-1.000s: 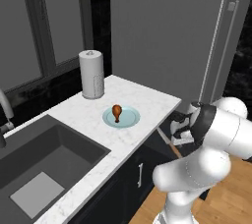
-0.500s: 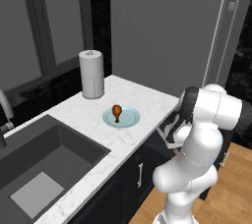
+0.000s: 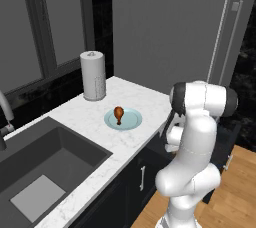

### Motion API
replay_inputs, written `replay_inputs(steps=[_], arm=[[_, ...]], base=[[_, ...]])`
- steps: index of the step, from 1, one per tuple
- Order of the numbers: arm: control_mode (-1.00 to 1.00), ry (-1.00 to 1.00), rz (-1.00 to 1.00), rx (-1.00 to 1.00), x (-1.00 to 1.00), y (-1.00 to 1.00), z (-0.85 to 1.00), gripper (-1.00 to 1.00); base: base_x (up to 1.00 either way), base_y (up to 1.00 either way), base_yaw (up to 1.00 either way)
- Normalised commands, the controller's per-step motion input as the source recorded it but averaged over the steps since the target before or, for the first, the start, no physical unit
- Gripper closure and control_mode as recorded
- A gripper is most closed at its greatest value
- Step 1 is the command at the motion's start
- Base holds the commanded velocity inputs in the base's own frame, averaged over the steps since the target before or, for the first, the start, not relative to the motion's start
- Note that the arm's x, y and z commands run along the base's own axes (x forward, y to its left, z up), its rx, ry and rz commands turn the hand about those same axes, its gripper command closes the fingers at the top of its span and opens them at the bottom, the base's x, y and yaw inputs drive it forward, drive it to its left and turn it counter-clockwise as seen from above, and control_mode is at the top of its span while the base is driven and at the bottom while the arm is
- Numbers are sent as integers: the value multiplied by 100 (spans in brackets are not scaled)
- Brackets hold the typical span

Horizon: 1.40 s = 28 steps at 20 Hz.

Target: Pick up the knife from the drawer and place it on the cutting board. Then place the meat from the plate to the cutting board.

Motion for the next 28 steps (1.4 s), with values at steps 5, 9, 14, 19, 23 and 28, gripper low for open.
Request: replay_inputs(steps=[5,9,14,19,23,28], arm=[[-100,-2,0,1,29,0,-24,-100],[-100,-4,0,5,20,-3,-25,-100],[-100,-5,2,2,12,-15,-26,-100],[-100,-9,5,0,9,-12,-29,-100],[-100,-6,7,0,10,-1,-31,-100],[-100,0,8,-2,0,0,-55,100]], base=[[0,0,0],[0,0,0],[0,0,0],[0,0,0],[0,0,0],[0,0,0]])
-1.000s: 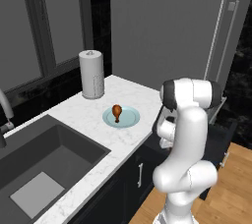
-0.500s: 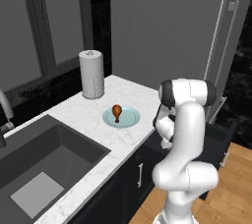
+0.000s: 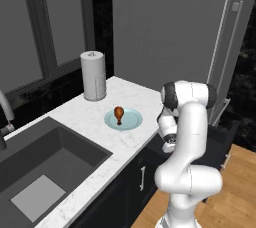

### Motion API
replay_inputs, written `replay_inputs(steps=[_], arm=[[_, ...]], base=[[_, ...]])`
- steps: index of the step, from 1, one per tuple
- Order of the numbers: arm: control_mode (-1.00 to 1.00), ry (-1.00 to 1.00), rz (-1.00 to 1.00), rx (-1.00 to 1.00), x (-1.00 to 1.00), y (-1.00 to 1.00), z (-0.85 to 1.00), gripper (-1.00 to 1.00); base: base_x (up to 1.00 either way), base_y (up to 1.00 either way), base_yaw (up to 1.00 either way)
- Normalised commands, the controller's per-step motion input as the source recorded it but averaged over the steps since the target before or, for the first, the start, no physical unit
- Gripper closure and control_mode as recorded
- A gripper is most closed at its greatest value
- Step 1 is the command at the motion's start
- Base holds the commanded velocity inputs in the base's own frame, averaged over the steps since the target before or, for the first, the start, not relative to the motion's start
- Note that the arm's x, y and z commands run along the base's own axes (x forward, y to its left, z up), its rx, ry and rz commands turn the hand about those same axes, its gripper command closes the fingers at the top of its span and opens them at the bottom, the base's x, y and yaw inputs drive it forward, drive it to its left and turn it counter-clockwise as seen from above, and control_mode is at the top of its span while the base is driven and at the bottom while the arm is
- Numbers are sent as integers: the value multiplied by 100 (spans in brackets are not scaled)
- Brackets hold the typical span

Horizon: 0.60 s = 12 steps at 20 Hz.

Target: Pick up the knife from the drawer and place it on the cutting board. Then place the meat from the plate to the cutting board.

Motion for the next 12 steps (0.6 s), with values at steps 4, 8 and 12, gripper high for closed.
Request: replay_inputs(steps=[4,8,12], arm=[[-100,-6,5,-15,-6,-3,-67,100],[-100,-11,0,-16,-40,-21,-63,100],[-100,-9,0,-6,-69,-37,-55,100]], base=[[0,0,0],[0,0,0],[0,0,0]])
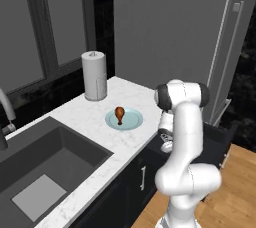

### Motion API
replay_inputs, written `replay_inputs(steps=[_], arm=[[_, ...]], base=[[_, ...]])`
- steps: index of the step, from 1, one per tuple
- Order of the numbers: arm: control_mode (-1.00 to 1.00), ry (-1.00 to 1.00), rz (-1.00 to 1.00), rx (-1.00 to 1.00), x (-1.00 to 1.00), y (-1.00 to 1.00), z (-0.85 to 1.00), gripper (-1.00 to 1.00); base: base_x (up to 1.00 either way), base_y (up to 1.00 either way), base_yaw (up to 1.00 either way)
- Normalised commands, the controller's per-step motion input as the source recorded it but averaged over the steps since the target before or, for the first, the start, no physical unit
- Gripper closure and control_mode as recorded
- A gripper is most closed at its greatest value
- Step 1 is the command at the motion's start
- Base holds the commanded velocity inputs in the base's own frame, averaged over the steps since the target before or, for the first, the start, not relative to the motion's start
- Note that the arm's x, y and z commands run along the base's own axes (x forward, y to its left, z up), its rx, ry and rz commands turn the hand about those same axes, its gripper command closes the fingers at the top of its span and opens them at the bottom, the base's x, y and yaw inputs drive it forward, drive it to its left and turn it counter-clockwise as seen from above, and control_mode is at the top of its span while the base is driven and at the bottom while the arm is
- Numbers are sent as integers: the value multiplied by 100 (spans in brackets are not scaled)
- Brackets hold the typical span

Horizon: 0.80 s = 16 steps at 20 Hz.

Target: Pick up the knife from the drawer and place it on the cutting board. Then place the meat from the plate to the cutting board.

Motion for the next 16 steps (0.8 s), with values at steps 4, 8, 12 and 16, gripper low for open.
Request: replay_inputs(steps=[4,8,12,16], arm=[[-100,-7,0,0,-78,-53,-40,100],[-100,-12,3,0,-33,-64,-8,100],[-100,-3,10,1,25,-64,18,100],[-100,0,14,4,38,-69,64,100]], base=[[0,0,0],[0,0,0],[0,0,0],[0,0,0]])
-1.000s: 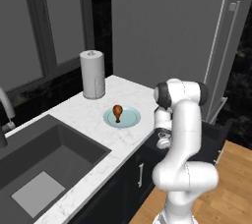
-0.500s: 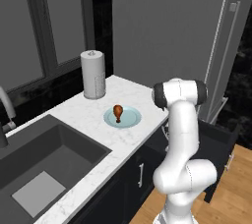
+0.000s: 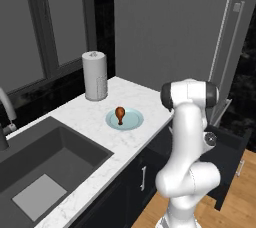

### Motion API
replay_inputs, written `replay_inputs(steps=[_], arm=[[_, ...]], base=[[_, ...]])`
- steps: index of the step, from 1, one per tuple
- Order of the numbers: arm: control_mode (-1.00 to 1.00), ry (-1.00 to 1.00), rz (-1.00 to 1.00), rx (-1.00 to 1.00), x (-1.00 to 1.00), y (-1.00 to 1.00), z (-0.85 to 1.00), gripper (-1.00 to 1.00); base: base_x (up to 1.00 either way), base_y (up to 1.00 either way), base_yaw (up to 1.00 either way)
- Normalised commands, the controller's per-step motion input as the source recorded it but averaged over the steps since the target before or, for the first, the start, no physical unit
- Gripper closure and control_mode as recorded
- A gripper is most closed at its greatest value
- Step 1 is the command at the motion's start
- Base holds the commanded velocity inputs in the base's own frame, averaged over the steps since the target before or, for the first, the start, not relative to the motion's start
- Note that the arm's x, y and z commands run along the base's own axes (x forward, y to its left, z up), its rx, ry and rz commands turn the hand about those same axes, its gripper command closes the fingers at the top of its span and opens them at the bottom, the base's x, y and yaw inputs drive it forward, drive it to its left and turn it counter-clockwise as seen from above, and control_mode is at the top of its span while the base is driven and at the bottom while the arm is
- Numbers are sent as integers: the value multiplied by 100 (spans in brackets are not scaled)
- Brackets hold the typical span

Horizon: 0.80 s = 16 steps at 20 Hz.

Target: Pick up the knife from the drawer and place it on the cutting board. Then place the meat from the plate to the cutting board.

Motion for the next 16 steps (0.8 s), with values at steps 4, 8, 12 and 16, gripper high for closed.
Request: replay_inputs(steps=[4,8,12,16], arm=[[-100,0,14,4,29,-70,87,100],[-100,0,14,6,8,-50,100,100],[-100,0,13,4,0,-26,100,100],[-100,0,17,2,-6,-8,100,100]], base=[[0,0,0],[0,0,0],[0,0,0],[0,0,0]])
